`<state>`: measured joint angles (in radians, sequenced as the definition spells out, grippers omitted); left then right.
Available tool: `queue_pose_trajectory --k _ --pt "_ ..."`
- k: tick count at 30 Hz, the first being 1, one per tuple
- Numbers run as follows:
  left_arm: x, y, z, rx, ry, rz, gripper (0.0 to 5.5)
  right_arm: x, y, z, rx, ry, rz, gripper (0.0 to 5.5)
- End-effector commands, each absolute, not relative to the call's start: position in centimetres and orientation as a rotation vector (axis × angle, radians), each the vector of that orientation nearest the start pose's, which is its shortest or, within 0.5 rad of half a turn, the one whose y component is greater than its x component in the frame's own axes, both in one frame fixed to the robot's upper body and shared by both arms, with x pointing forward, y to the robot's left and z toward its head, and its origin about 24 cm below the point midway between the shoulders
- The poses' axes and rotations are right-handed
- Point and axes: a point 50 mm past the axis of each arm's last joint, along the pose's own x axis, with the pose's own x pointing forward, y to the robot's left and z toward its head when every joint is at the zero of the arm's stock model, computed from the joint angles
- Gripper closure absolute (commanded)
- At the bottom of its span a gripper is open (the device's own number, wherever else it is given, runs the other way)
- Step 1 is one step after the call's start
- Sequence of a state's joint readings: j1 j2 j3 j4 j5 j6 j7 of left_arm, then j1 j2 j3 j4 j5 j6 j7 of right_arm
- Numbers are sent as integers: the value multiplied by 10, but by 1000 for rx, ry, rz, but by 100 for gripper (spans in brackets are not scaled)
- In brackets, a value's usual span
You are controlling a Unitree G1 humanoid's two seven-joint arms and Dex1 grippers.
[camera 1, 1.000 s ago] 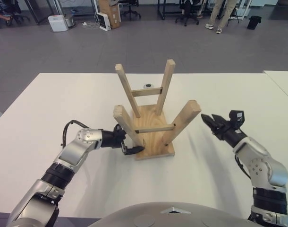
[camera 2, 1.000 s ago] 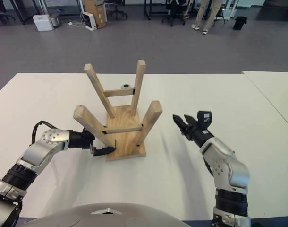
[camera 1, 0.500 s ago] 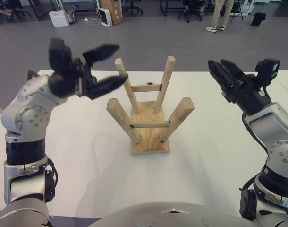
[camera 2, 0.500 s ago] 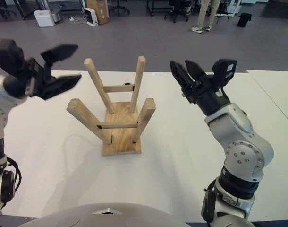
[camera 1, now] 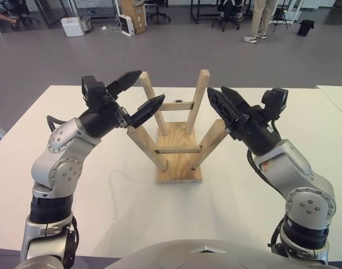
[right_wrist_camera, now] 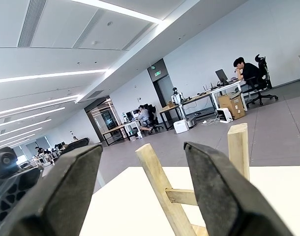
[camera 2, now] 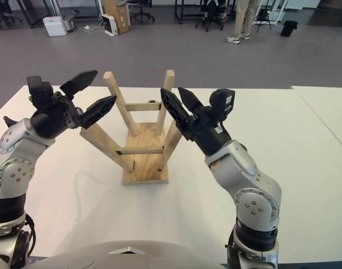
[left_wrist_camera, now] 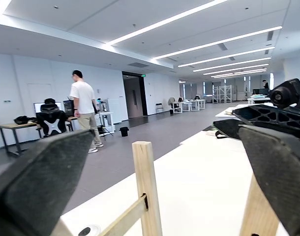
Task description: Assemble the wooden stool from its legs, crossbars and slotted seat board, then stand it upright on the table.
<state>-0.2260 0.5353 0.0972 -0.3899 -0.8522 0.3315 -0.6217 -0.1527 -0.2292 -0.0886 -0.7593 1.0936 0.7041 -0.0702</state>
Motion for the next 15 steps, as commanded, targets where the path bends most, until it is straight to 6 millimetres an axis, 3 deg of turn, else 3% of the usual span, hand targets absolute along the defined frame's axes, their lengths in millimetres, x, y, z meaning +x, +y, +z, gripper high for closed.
queue_pose_trajectory --k 1,4,9,15 --pt "228 148 70 -219 305 -931 15 221 -115 164 477 78 653 239" --pt "232 141 78 -201 277 -976 15 225 -120 177 456 17 646 239" --pt "231 124 84 -213 250 -1037 15 222 -128 218 426 -136 704 239" --pt "234 130 78 -202 265 -1019 15 227 -145 181 566 -39 639 239"
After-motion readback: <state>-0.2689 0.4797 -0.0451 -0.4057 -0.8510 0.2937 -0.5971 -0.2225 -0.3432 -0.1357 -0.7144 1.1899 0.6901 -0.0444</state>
